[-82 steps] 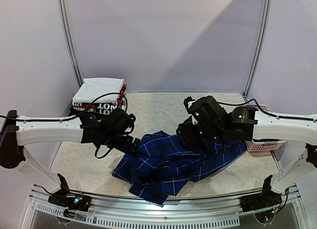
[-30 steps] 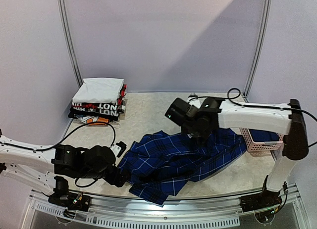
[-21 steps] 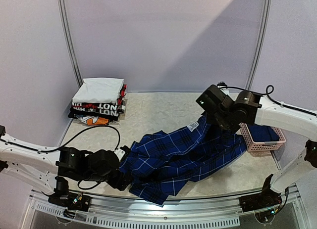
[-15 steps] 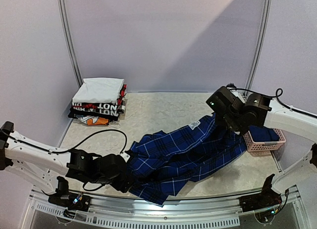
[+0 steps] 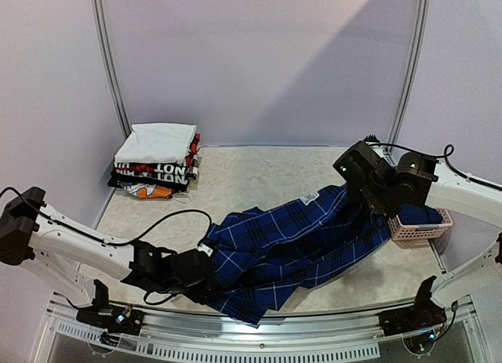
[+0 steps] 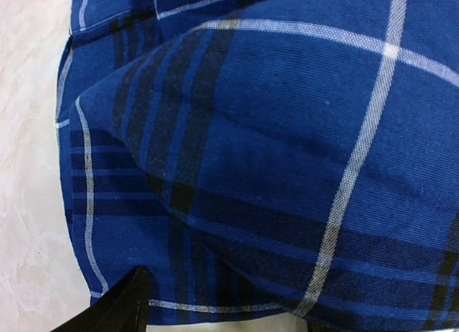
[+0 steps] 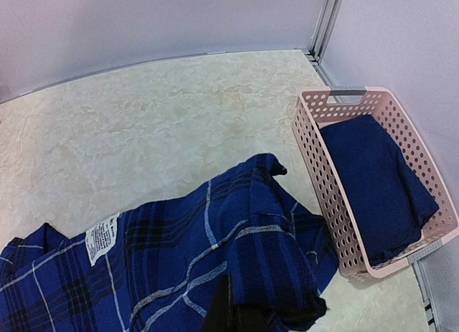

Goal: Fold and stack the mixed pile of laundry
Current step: Flatten out the crumpled shirt at the center of the board.

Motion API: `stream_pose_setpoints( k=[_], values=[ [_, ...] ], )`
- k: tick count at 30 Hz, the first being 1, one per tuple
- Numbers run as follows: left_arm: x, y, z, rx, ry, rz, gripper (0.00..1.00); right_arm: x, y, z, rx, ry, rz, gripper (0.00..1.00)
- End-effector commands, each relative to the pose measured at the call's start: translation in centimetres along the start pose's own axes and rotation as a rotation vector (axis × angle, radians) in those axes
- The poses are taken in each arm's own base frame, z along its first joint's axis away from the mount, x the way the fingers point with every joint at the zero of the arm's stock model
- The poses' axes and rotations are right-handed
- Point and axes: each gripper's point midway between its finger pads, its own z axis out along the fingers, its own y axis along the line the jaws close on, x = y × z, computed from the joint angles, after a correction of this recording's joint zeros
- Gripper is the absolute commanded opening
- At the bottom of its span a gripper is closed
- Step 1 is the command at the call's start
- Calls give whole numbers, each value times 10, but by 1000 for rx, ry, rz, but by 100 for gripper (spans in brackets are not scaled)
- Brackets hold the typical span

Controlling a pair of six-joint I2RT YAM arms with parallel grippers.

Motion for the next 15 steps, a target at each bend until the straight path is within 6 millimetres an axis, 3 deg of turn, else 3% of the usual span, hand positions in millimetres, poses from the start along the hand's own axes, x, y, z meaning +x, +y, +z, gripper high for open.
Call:
stream_pose_setpoints(
  k=[1, 5, 8, 12, 15],
  values=[
    [7, 6, 8, -18, 24, -51, 74, 5, -2, 3, 7, 11, -9, 0],
    [17, 9, 16, -12, 42, -53, 43, 6, -1, 5, 10, 12, -15, 0],
    [15, 14, 16, -31, 36, -51, 4, 4, 1, 5, 9, 7, -14, 0],
    [-5, 21, -2, -58, -16, -49, 0, -2, 10, 3, -30, 8, -18, 0],
    [-31, 34, -34, -100, -96, -56, 0, -8, 18, -3, -83, 13, -20, 0]
  ],
)
